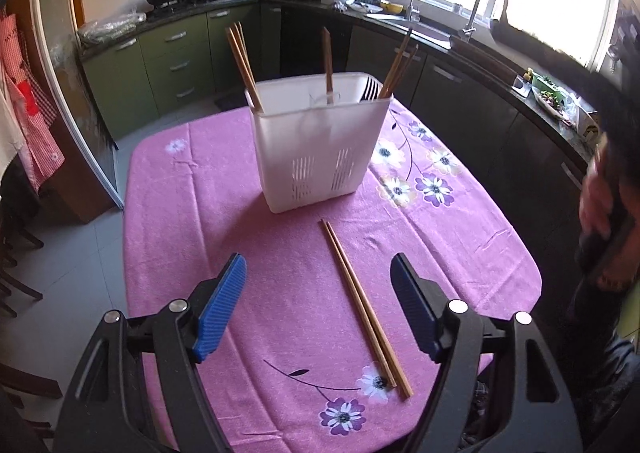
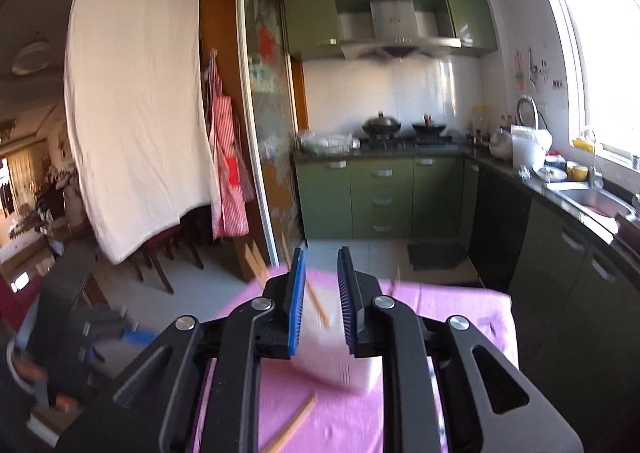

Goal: Organize utensils
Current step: 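Grasp one of the last two chopsticks with the left gripper while the right gripper approaches them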

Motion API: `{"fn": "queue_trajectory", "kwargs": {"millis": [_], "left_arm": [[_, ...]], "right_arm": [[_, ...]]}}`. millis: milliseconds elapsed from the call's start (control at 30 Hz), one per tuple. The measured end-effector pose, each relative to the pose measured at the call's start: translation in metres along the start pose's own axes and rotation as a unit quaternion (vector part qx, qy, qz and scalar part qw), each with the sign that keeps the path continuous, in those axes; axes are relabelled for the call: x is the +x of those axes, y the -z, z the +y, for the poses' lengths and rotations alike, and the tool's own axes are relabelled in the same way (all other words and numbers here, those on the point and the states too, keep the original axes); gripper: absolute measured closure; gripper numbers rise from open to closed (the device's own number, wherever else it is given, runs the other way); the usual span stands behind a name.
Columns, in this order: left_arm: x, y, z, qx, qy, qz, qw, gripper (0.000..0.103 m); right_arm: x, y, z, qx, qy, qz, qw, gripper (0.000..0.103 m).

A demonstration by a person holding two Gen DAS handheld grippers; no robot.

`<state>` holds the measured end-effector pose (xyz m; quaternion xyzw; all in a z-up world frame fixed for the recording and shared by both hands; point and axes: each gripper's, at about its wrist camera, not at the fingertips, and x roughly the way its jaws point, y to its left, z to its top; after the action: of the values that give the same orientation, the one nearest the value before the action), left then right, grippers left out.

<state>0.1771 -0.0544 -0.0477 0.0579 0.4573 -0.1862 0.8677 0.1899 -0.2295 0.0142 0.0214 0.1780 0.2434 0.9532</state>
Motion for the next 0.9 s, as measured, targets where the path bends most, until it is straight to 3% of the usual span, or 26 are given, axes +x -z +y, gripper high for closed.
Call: {"fn": "queue_trajectory", "kwargs": {"millis": [233, 367, 467, 633, 900], "left_arm": [[0.063, 0.000, -0.011, -0.013, -0.001, 0.056, 0.9983, 0.034], [0.103, 0.004, -0.011, -0.024, 0.002, 0.107, 0.9940, 0.048], [0.128, 0.007, -0.006, -0.041, 0.004, 0.136, 0.9898, 0.057], [0.148, 0.010, -0.003, -0.055, 0.011, 0.159, 0.9856, 0.059], [0.159, 0.008, -0.007, -0.043, -0.002, 0.169, 0.9847, 0.062]], "right_arm": [[0.001, 0.098, -0.020, 0.037, 0.058, 0.081, 0.994, 0.080], [0.008, 0.135, -0.040, 0.083, 0.052, 0.112, 0.989, 0.080], [0.010, 0.148, -0.049, 0.105, 0.042, 0.121, 0.986, 0.079], [0.011, 0.163, -0.055, 0.120, 0.031, 0.132, 0.983, 0.078], [0.017, 0.162, -0.055, 0.133, 0.020, 0.134, 0.982, 0.078]]}}
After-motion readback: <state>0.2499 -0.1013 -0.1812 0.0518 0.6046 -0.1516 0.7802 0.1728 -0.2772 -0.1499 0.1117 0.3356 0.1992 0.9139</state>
